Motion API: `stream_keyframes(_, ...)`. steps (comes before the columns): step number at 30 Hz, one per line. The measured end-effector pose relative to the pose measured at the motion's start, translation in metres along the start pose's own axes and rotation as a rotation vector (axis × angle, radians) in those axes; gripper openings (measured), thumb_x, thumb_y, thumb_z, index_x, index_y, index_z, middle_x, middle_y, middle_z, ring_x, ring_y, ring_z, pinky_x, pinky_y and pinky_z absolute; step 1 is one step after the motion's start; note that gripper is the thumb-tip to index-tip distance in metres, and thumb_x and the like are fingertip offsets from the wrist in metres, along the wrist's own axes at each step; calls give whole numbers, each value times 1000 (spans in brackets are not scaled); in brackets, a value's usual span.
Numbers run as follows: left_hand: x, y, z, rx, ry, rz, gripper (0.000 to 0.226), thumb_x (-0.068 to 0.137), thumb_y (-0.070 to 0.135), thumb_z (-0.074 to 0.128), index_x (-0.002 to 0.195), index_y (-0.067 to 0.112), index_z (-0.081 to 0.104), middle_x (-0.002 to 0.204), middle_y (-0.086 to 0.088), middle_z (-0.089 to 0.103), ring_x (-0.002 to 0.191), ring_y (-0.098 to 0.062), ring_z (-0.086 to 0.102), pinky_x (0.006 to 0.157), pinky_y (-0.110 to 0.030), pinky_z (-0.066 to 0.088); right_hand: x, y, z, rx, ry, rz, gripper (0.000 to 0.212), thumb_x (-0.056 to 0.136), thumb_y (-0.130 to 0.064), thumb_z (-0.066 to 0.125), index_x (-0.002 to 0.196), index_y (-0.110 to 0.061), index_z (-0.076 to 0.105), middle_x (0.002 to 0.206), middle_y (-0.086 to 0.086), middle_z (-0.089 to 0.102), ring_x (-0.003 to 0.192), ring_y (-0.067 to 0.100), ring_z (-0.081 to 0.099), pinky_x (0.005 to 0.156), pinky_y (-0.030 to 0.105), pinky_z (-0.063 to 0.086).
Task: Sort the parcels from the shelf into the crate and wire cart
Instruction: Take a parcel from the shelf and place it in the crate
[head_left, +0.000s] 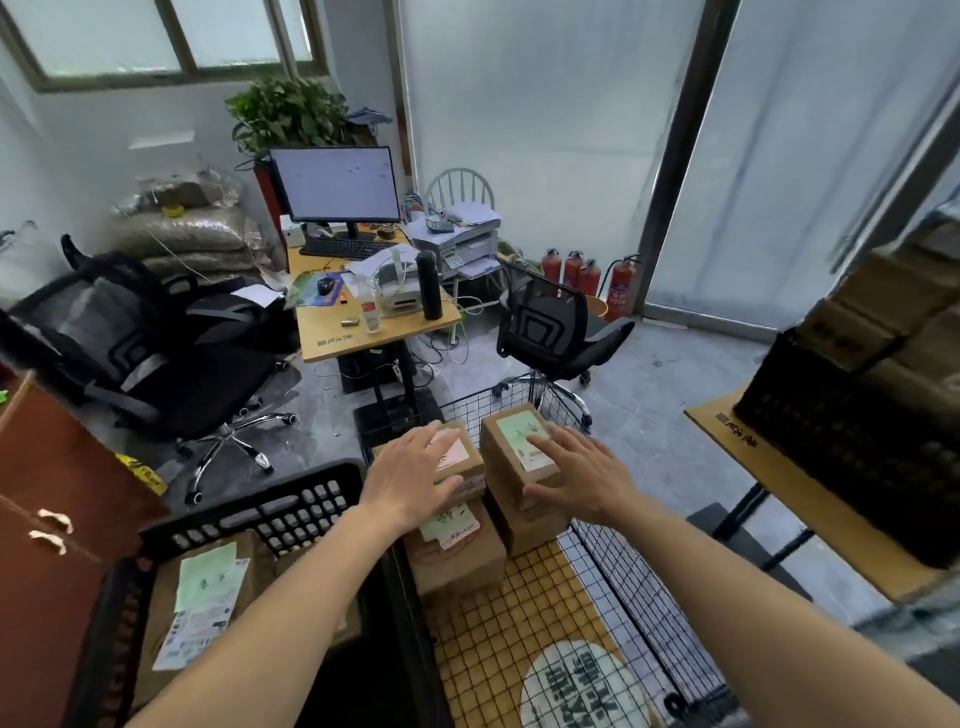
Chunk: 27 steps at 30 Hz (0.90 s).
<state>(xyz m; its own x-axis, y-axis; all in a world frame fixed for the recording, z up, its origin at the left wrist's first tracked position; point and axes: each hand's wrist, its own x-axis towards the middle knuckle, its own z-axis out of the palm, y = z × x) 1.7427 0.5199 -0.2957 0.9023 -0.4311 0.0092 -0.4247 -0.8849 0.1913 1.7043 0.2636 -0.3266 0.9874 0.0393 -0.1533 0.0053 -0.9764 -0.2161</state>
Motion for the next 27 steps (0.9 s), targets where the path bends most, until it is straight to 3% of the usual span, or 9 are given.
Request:
stream_keyframes(7,-82,35,-53,-37,34,190,71,97,59,52,158,36,25,166,4,26,151,-22,28,121,-43,28,-157,-68,-61,-50,152,211,84,91,-73,51,160,-42,15,170,-5,12,154,22,20,122,46,24)
stream_keyframes(13,-186,97,-124,-6,116,451,73,100,59,48,161,33,17,169,2,16,155,-23,19,124,-42,17,-318,-121,-109,-111,275,404,83,93,-72,50,161,-40,15,171,-4,12,154,23,22,122,47,27)
stream_keyframes(17,-243,151,-168,-47,174,615,71,99,59,49,160,32,24,167,0,25,152,-25,24,123,-43,20,-426,-145,-149,-172,336,524,83,94,-71,49,162,-38,16,170,-5,13,154,22,24,119,45,31)
stream_keyframes(20,-290,197,-193,-71,195,724,71,99,61,46,161,33,23,169,1,18,153,-25,23,124,-44,19,-509,-157,-169,-211,392,601,84,92,-74,48,161,-38,17,170,-3,16,152,23,28,117,44,35)
stream_keyframes(27,-420,318,-230,-163,265,963,68,97,56,54,157,31,32,164,1,30,148,-27,32,118,-44,29,-717,-173,-198,-312,526,786,76,96,-66,50,160,-37,22,169,-1,22,153,23,27,121,46,29)
